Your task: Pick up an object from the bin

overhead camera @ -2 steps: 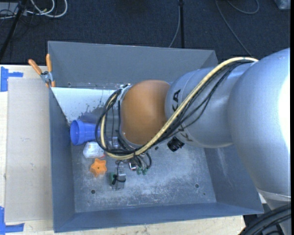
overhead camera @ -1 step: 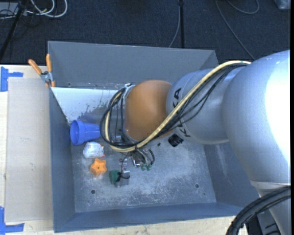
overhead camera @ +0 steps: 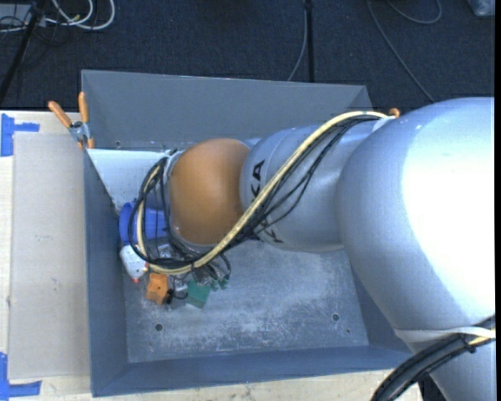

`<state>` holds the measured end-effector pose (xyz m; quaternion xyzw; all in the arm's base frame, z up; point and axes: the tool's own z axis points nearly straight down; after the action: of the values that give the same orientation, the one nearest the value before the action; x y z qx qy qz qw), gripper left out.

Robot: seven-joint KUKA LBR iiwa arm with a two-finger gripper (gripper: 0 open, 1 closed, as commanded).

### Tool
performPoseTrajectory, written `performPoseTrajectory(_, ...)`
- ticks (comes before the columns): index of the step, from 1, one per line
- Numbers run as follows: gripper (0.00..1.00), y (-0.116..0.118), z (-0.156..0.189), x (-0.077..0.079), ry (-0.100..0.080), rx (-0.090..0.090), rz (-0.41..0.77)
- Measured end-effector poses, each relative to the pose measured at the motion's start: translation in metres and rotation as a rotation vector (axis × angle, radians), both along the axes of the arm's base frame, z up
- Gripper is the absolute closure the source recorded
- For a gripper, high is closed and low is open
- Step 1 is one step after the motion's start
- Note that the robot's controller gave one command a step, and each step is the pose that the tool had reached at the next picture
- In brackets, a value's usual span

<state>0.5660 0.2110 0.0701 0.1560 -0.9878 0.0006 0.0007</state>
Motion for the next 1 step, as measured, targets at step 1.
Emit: performPoseTrajectory(1,1.00,-0.0004,0.0000,0.0001,0.000,0.000,-0.002)
